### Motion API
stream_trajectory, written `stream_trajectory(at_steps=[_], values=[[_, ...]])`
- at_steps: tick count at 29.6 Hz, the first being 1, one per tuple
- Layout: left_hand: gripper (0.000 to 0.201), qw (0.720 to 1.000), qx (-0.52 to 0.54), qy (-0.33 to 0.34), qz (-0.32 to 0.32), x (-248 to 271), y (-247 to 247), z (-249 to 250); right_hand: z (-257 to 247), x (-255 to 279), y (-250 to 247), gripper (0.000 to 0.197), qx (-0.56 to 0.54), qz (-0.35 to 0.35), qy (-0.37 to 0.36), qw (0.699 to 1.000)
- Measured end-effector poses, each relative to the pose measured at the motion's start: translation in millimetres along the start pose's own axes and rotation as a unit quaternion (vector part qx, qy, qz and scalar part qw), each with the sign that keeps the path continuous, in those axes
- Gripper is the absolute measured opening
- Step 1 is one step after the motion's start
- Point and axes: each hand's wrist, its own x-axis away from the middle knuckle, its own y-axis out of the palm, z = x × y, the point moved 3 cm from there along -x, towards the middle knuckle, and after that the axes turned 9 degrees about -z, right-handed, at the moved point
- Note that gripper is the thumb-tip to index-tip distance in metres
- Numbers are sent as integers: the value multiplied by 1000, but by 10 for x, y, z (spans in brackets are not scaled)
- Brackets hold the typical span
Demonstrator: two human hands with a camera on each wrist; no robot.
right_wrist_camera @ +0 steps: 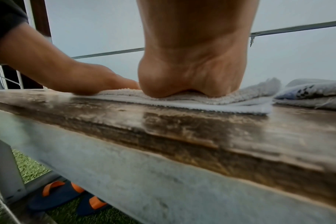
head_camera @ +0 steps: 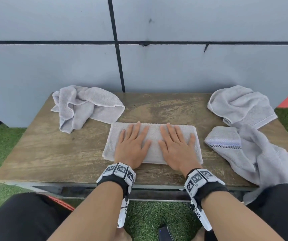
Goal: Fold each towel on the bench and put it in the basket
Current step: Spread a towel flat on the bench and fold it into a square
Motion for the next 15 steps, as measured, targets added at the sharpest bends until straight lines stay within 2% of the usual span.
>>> stream_trajectory(at_steps=[10,15], values=[[59,999,16,-39,5,95,-84,-370,96,22,-9,73,19,48,31,998],[59,998,28,-51,10,145,-78,-473,154,28,-14,74,14,46,45,998]])
